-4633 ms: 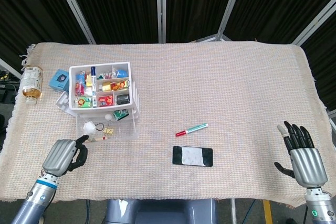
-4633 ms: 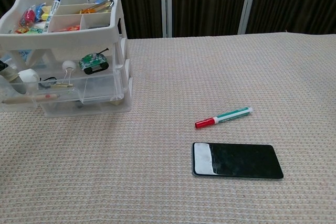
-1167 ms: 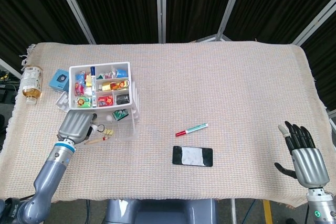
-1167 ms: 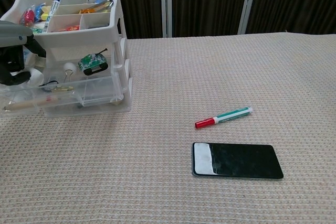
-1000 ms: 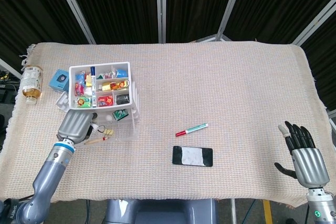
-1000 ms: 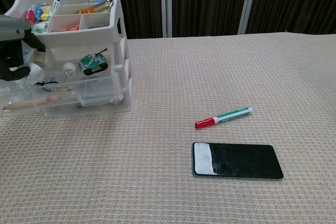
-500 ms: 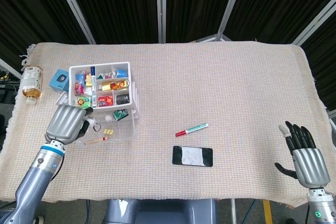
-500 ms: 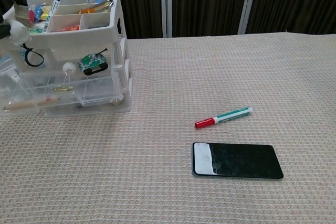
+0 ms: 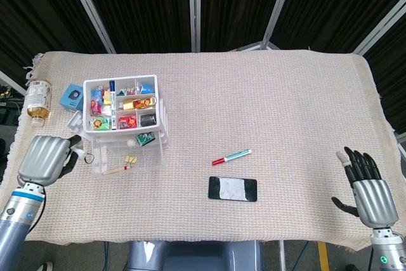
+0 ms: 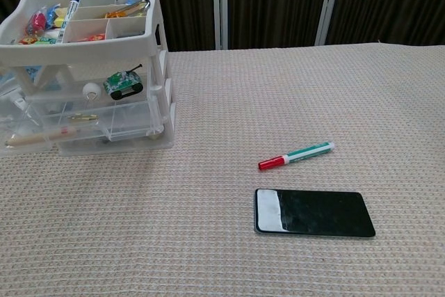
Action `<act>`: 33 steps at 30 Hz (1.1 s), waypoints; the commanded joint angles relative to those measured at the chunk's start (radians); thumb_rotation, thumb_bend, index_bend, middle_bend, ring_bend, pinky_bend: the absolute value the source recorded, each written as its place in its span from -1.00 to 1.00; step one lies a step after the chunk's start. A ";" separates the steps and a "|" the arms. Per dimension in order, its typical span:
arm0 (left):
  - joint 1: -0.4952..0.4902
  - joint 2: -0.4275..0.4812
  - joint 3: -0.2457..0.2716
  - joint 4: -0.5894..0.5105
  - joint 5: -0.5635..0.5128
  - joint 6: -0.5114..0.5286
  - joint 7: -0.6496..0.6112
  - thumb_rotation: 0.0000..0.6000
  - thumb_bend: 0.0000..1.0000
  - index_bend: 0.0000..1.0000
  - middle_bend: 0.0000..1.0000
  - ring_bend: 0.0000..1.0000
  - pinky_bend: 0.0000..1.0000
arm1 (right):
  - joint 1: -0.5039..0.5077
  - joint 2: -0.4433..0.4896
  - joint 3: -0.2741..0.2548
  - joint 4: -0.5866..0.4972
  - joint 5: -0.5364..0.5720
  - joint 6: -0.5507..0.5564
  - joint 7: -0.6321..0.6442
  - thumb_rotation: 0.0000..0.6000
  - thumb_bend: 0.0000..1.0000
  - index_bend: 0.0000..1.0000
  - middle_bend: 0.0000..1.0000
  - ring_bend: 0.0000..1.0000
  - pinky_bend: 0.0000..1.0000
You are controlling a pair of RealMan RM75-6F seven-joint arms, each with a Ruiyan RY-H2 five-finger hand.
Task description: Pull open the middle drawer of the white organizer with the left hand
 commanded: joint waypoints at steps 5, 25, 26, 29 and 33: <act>0.064 -0.077 0.027 0.183 0.021 -0.002 -0.093 1.00 0.07 0.05 0.91 0.95 0.64 | 0.002 -0.006 -0.001 0.001 0.005 -0.008 -0.010 1.00 -0.97 -1.00 -1.00 -1.00 -1.00; 0.173 -0.240 0.014 0.315 0.084 0.080 -0.148 1.00 -0.43 -0.92 -0.62 -0.32 -0.35 | 0.002 -0.011 0.000 0.006 0.007 -0.011 -0.016 1.00 -0.97 -1.00 -1.00 -1.00 -1.00; 0.184 -0.246 0.016 0.318 0.097 0.091 -0.162 1.00 -0.44 -0.96 -0.74 -0.47 -0.45 | 0.003 -0.011 0.000 0.006 0.007 -0.011 -0.016 1.00 -0.97 -1.00 -1.00 -1.00 -1.00; 0.220 -0.268 0.027 0.326 0.139 0.125 -0.214 1.00 -0.45 -1.00 -0.99 -0.81 -0.74 | 0.004 -0.012 0.001 0.013 0.007 -0.011 -0.016 1.00 -0.97 -1.00 -1.00 -1.00 -1.00; 0.273 -0.306 0.039 0.356 0.202 0.188 -0.263 1.00 -0.48 -1.00 -1.00 -1.00 -0.99 | 0.004 -0.012 0.003 0.018 0.001 -0.002 -0.008 1.00 -0.97 -1.00 -1.00 -1.00 -1.00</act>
